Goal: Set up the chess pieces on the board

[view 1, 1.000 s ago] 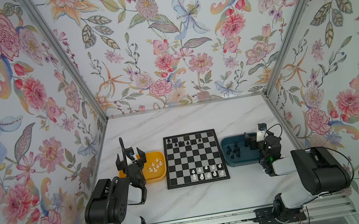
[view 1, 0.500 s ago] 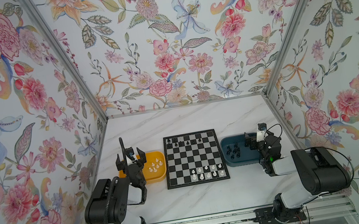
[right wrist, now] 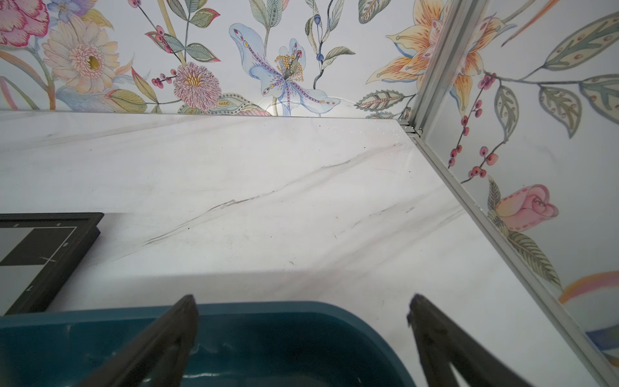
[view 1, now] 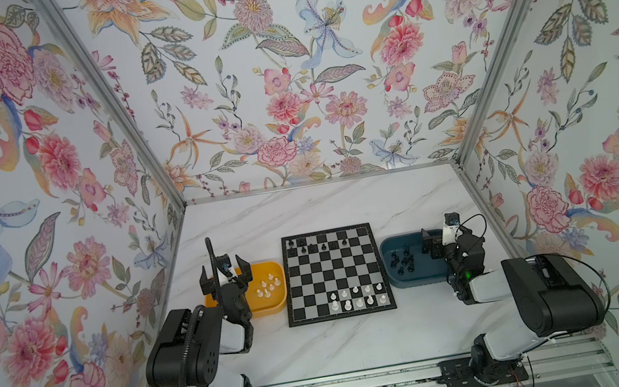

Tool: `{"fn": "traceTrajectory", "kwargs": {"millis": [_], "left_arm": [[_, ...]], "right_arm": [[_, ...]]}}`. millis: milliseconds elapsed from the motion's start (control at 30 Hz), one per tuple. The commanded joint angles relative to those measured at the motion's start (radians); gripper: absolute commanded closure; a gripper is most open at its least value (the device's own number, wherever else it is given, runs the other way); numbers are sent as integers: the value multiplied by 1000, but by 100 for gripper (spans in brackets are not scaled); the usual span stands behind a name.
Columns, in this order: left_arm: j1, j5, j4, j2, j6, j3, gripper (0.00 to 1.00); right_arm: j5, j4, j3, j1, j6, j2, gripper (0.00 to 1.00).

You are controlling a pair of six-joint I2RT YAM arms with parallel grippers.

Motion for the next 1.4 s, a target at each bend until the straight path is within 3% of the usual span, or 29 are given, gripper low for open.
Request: {"fn": "traceTrajectory", "kwargs": {"millis": [0,467,633,833,1033,1200,1367], "left_arm": [[8,13,10,3,-8,7,1],[9,13,12,3,-8,6,1],[8,15,5,-9,-5,4,5],[8,48,-248,-217,5,48,6],[7,112,-635,-411,-3,214,9],[7,242,-803,-455,-41,360,11],[6,394,-969,-392,-85,522,12]], "right_arm": [[15,2,11,5,13,5,1],[13,3,10,5,13,5,1],[15,-63,32,6,12,-27,6],[66,-382,119,24,24,-215,7],[172,-886,288,83,70,-435,10],[155,-1219,469,121,138,-545,11],[85,-1516,651,154,230,-529,16]]}}
